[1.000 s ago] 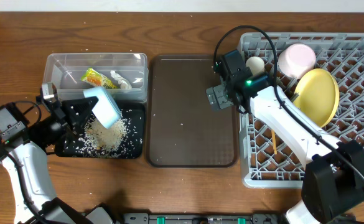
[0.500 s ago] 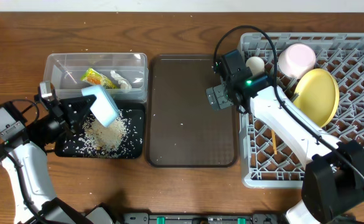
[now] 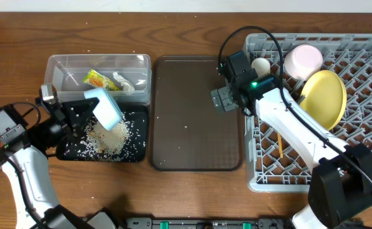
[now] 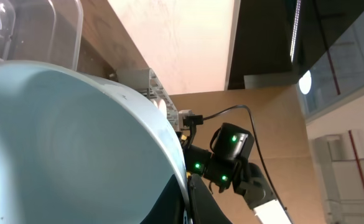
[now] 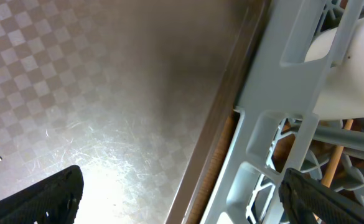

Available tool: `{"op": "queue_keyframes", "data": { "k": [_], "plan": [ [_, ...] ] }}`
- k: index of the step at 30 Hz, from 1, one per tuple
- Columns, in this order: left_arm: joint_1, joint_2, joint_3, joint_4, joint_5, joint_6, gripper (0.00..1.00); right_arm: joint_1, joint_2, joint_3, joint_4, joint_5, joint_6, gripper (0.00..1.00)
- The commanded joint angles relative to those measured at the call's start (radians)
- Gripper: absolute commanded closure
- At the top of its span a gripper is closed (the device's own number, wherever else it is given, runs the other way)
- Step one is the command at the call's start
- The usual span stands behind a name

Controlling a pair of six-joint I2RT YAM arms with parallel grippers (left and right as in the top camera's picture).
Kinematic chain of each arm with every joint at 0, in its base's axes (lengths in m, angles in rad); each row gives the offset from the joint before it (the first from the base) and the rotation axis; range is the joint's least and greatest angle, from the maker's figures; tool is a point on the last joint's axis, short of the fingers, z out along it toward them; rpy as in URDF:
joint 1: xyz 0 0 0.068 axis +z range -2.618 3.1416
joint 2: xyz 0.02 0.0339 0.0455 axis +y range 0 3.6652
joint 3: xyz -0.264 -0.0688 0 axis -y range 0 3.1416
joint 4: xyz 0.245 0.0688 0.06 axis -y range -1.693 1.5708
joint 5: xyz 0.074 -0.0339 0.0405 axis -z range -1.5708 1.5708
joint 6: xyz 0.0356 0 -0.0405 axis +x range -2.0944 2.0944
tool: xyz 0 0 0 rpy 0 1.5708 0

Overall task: Sort waste into correct bins and load items into the dishwasher rack
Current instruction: 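Tip the blue bowl over the black tray to pour out the rice, then carry the empty bowl to the brown tray and set it down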

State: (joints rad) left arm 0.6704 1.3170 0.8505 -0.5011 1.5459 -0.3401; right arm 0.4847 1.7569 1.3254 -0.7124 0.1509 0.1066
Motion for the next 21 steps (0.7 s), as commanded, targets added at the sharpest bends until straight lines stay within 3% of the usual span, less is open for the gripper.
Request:
{"op": "queue_keyframes", "data": {
  "k": [1, 4, 7, 10, 14, 18, 21],
  "plan": [
    [-0.007, -0.021, 0.018, -0.025, 0.027, 0.018, 0.94, 0.007, -0.01, 0.001, 0.002, 0.005, 0.012, 0.01],
    [-0.008, -0.027, 0.018, 0.038, 0.009, 0.055, 0.93, 0.007, -0.01, 0.001, 0.002, 0.005, 0.012, 0.01],
    [-0.016, -0.027, 0.018, 0.0, 0.027, -0.009, 0.93, 0.007, -0.01, 0.001, 0.002, 0.005, 0.012, 0.01],
    [-0.036, -0.032, 0.018, -0.001, 0.009, 0.049, 0.93, 0.007, -0.01, 0.001, 0.002, 0.005, 0.012, 0.01],
    [-0.048, -0.032, 0.018, -0.04, 0.026, 0.029, 0.93, 0.007, -0.01, 0.001, 0.002, 0.005, 0.012, 0.01],
    [-0.047, -0.03, 0.018, -0.015, -0.098, 0.008, 0.93, 0.007, -0.01, 0.001, 0.002, 0.005, 0.012, 0.01],
    [-0.068, -0.034, 0.018, -0.025, -0.071, 0.006, 0.93, 0.007, -0.01, 0.001, 0.002, 0.002, 0.012, 0.01]
  ]
}}
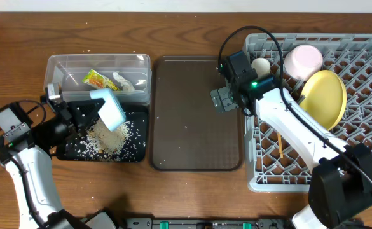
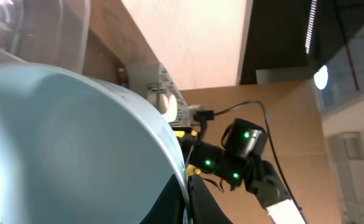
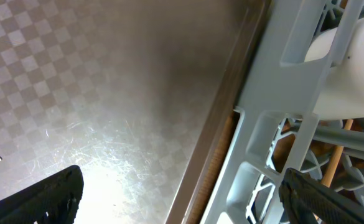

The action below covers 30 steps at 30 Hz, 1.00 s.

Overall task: Sort waste into correct bins and load items into the dishwasher rack
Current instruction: 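Carry the empty bowl to the brown tray and set it down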

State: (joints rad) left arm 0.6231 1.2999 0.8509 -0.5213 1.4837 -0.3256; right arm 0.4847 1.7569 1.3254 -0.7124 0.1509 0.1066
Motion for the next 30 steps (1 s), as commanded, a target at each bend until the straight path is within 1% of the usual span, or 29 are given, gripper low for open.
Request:
{"op": "queue_keyframes", "data": {
  "k": [1, 4, 6, 11, 13, 18, 21, 24, 30],
  "plan": [
    [-0.038, -0.022, 0.017, -0.01, -0.008, -0.008, 0.93, 0.007, -0.01, 0.001, 0.002, 0.002, 0.012, 0.01],
    [-0.118, -0.046, 0.017, -0.01, -0.031, -0.009, 0.94, 0.007, -0.01, 0.001, 0.002, 0.002, 0.012, 0.01],
    [-0.194, -0.074, 0.017, -0.021, -0.103, -0.009, 0.94, 0.007, -0.01, 0.001, 0.002, 0.002, 0.012, 0.01],
    [-0.454, -0.142, 0.017, -0.095, -0.455, -0.012, 0.94, 0.008, -0.01, 0.001, 0.002, 0.002, 0.012, 0.01],
    [-0.577, -0.151, 0.017, -0.113, -0.59, -0.035, 0.94, 0.008, -0.01, 0.001, 0.002, 0.002, 0.012, 0.01],
    [-0.842, -0.136, 0.017, -0.114, -0.848, -0.059, 0.94, 0.007, -0.01, 0.001, 0.002, 0.002, 0.012, 0.01],
    [-0.977, -0.109, 0.017, -0.109, -0.997, -0.121, 0.94, 0.007, -0.01, 0.001, 0.002, 0.002, 0.012, 0.01],
    [-1.048, -0.08, 0.017, -0.089, -1.025, -0.166, 0.93, 0.007, -0.01, 0.001, 0.002, 0.002, 0.012, 0.01],
    [-1.149, 0.018, 0.017, 0.014, -1.025, -0.175, 0.93, 0.007, -0.01, 0.001, 0.002, 0.002, 0.012, 0.01]
  ]
}}
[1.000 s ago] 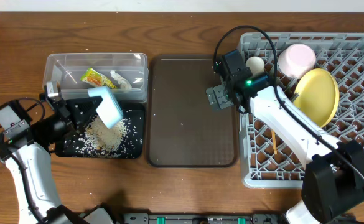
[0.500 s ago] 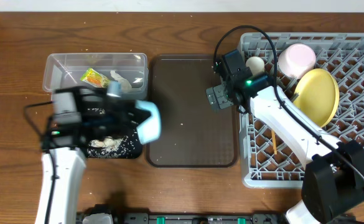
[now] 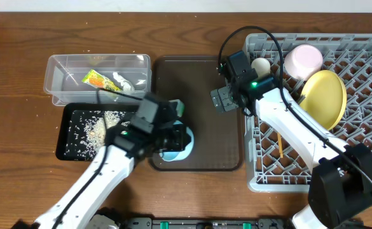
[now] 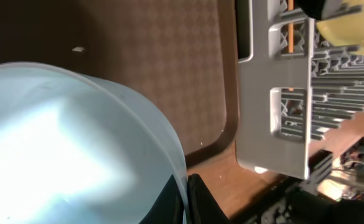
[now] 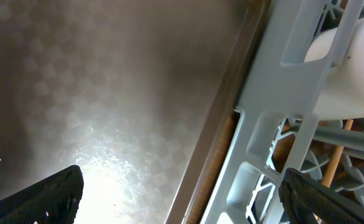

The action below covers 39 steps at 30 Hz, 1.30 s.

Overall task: Sort waste into correct bins and load items into the dishwasher rack
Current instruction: 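Carry the empty bowl to the brown tray and set it down, then release the bowl and move the left gripper back over the black tray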

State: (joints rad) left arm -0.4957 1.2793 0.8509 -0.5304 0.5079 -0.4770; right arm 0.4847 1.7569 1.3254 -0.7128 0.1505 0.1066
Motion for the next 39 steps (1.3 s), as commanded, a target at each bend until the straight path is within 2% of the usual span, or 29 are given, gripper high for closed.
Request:
{"op": "queue_keyframes", "data": {
  "k": [1, 8, 11, 16, 24, 28, 33, 39],
  "plan": [
    [-0.04, 0.055, 0.017, 0.039, -0.049, -0.024, 0.93, 0.008, -0.01, 0.001, 0.002, 0.003, 0.012, 0.01],
    [-0.058, 0.117, 0.017, 0.094, -0.049, -0.026, 0.92, 0.007, -0.01, 0.001, 0.002, 0.003, 0.012, 0.01],
    [-0.058, 0.117, 0.017, 0.096, -0.049, -0.026, 0.67, 0.007, -0.01, 0.001, 0.002, 0.003, 0.012, 0.01],
    [-0.051, 0.109, 0.017, 0.103, -0.049, -0.026, 0.55, 0.001, -0.01, 0.001, 0.002, 0.002, 0.012, 0.01],
    [0.103, -0.02, 0.05, 0.089, -0.045, -0.034, 0.53, 0.01, -0.01, 0.001, 0.002, 0.003, 0.012, 0.01],
    [0.206, -0.124, 0.051, 0.052, -0.045, -0.034, 0.47, 0.01, -0.01, 0.001, 0.002, 0.003, 0.012, 0.01],
    [0.34, -0.229, 0.051, -0.073, -0.047, 0.002, 0.42, 0.006, -0.01, 0.001, 0.002, 0.003, 0.012, 0.01],
    [0.493, -0.261, 0.051, -0.248, -0.05, 0.054, 0.42, 0.008, -0.01, 0.001, 0.002, 0.003, 0.012, 0.01]
  ]
}}
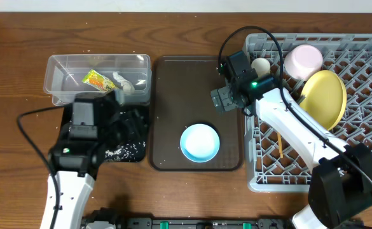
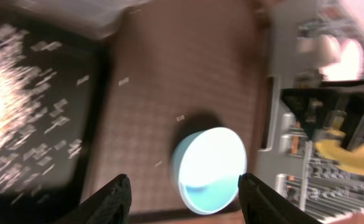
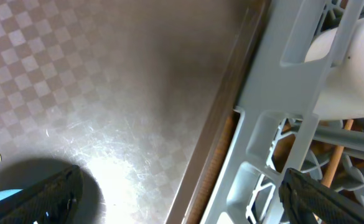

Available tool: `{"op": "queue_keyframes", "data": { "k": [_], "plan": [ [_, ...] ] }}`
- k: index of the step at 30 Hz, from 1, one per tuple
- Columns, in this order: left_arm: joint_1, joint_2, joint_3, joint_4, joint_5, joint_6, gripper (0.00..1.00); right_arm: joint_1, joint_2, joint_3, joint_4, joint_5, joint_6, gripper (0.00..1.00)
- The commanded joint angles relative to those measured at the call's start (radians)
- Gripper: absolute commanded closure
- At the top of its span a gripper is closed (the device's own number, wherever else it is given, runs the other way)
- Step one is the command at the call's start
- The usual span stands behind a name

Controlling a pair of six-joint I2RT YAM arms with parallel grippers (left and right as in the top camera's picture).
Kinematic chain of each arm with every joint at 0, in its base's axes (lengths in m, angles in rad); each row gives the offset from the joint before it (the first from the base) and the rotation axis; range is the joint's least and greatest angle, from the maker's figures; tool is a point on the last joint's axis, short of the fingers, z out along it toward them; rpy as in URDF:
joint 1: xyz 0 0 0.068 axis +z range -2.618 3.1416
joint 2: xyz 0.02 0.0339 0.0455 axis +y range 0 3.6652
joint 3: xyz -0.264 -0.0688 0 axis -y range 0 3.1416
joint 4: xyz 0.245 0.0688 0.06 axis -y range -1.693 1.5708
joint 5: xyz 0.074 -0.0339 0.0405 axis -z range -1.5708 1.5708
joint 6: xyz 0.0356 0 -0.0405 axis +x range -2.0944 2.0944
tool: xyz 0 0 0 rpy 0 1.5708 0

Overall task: Sort waste into correct bins and load items into the dishwasher rack
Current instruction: 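Release the bowl and move the left gripper back over the black tray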

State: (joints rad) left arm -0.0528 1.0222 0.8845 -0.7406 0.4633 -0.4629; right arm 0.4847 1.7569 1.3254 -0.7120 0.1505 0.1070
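A light blue bowl (image 1: 199,142) sits upright and empty on the brown tray (image 1: 173,83), near its front edge. My left gripper (image 1: 130,121) hangs open over the black bin (image 1: 132,151), left of the bowl and apart from it. In the left wrist view the bowl (image 2: 210,168) lies ahead between the spread fingers (image 2: 116,199). My right gripper (image 1: 227,98) hovers open at the tray's right edge beside the grey dishwasher rack (image 1: 364,159), holding nothing. The bowl's rim just shows in the right wrist view.
The black bin holds scattered rice. Behind it a clear bin (image 1: 65,83) contains wrappers. In the rack stand a yellow plate (image 1: 325,95), a pink cup (image 1: 303,58) and a white round item (image 1: 260,64); an orange stick (image 1: 279,145) lies low in it.
My left gripper was shut on the blue bowl at the tray's front left. Now the bowl rests on the tray, and the gripper is open, back over the black bin. The right arm is unchanged.
My left gripper held the blue bowl tipped over the black bin, rice lying below it, at the two oldest moments. Then it held the bowl low over the tray. Now the bowl stands free on the tray and the gripper has drawn back left.
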Motion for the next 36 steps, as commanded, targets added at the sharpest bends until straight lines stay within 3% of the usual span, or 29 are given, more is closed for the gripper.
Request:
{"op": "queue_keyframes", "data": {
  "k": [1, 8, 11, 26, 36],
  "plan": [
    [0.066, -0.003, 0.017, -0.063, -0.005, 0.04, 0.42, 0.008, -0.01, 0.001, 0.002, 0.003, 0.012, 0.01],
    [0.087, 0.003, 0.017, -0.111, -0.005, 0.04, 0.41, 0.007, -0.01, 0.001, 0.002, 0.003, 0.012, 0.01],
    [0.087, 0.003, 0.017, -0.119, -0.005, 0.04, 0.36, 0.007, -0.01, 0.001, 0.002, 0.003, 0.012, 0.01],
    [0.087, 0.003, 0.017, -0.085, -0.088, 0.04, 0.32, 0.008, -0.01, 0.001, 0.002, 0.003, 0.012, 0.01],
    [0.161, -0.013, 0.018, -0.079, -0.35, 0.039, 0.31, 0.008, -0.01, 0.001, 0.002, 0.003, 0.012, 0.01]
  ]
}}
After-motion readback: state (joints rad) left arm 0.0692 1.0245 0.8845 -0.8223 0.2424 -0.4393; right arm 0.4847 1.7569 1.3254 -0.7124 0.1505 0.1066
